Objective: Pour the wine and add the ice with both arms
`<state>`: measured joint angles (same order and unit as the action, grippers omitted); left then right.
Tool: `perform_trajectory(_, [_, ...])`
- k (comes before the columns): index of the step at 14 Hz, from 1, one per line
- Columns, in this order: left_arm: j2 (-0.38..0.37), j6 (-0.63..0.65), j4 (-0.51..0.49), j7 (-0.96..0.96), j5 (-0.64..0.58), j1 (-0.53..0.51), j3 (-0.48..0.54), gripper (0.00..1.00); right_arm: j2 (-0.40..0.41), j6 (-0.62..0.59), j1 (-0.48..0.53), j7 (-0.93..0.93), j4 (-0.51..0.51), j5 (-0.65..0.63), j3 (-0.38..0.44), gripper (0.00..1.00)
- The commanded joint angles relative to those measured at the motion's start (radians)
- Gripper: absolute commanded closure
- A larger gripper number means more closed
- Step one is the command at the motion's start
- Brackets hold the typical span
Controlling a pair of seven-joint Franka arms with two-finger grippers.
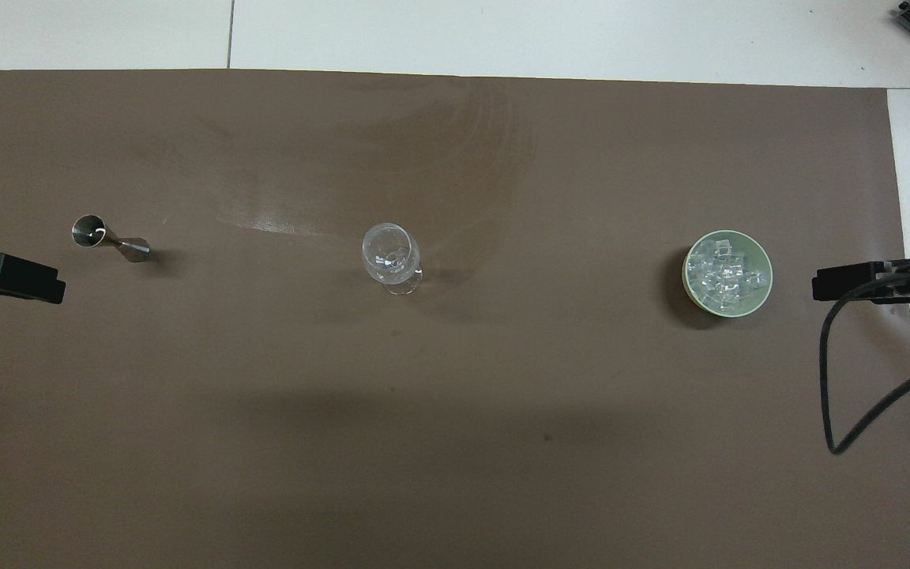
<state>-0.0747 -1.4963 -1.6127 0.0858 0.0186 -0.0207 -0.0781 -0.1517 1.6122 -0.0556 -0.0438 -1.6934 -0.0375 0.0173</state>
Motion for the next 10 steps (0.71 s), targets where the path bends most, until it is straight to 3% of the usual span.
perform_trajectory(1, [-0.016, -0.004, -0.012, 0.003, 0.0, -0.011, -0.003, 0.0, -0.026, 0.023, 0.0, -0.024, -0.031, -0.019, -0.008, 0.0])
perform_trajectory(7, [-0.017, -0.004, -0.013, 0.017, 0.0, -0.021, -0.003, 0.0, -0.025, 0.023, 0.0, -0.024, -0.032, -0.019, -0.008, 0.0])
perform_trajectory(10, [-0.016, -0.012, -0.01, -0.064, 0.007, -0.034, -0.003, 0.0, -0.026, 0.023, 0.0, -0.024, -0.031, -0.019, -0.008, 0.0])
